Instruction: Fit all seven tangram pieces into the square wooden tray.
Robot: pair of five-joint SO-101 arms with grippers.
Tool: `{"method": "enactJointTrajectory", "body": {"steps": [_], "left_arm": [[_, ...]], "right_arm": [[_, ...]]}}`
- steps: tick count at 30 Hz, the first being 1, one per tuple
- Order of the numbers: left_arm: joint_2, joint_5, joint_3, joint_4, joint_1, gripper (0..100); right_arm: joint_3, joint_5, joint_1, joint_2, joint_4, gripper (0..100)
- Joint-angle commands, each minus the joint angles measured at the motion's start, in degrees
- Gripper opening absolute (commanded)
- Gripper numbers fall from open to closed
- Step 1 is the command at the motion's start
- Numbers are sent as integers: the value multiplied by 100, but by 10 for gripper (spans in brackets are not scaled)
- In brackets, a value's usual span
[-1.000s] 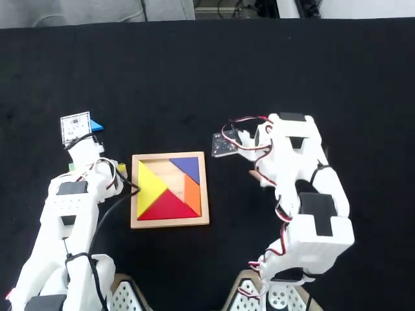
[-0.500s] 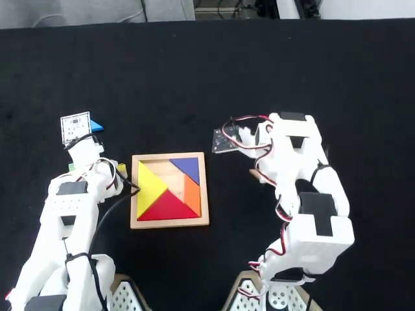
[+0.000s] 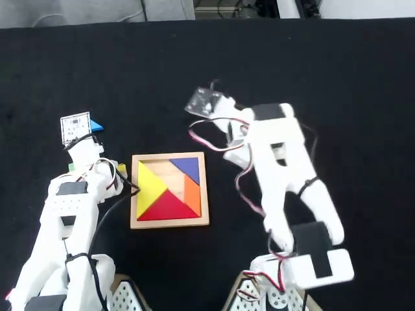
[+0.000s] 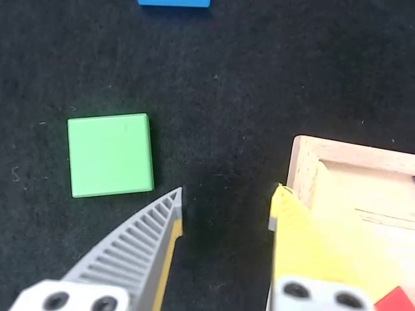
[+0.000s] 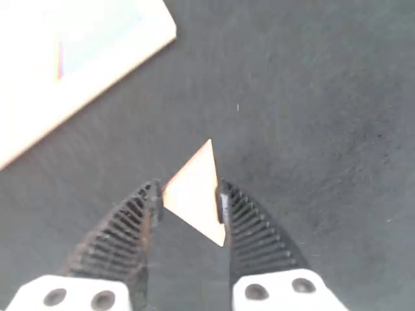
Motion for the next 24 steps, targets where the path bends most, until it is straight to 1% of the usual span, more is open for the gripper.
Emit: {"method": "enactJointTrajectory", "body": {"steps": [1, 5, 8, 11, 14, 17, 20, 24], "left_arm": [[-149, 44, 4, -62, -48, 220], [-158, 132, -4, 26, -585, 220], [-193, 598, -154, 334, -1095, 220], [-343, 484, -127, 422, -1525, 220], [-519, 281, -31, 308, -1921, 220], [-633, 273, 207, 0, -1895, 220], [-721, 237, 356, -202, -1675, 220], [-800, 237, 391, -193, -1587, 220]], "right_arm": [[-312, -1213, -580, -435, 132, 20], [-444, -2391, -1284, -391, 123, 16], [-620, -3279, -1679, -233, 123, 15], [-769, -4229, -1916, 66, 114, 15], [-901, -4774, -1960, 497, -26, 16], [-1059, -5345, -2092, 936, -105, 15], [-1130, -5873, -2119, 1288, -18, 15], [-1165, -5925, -2110, 1578, -18, 15]]}}
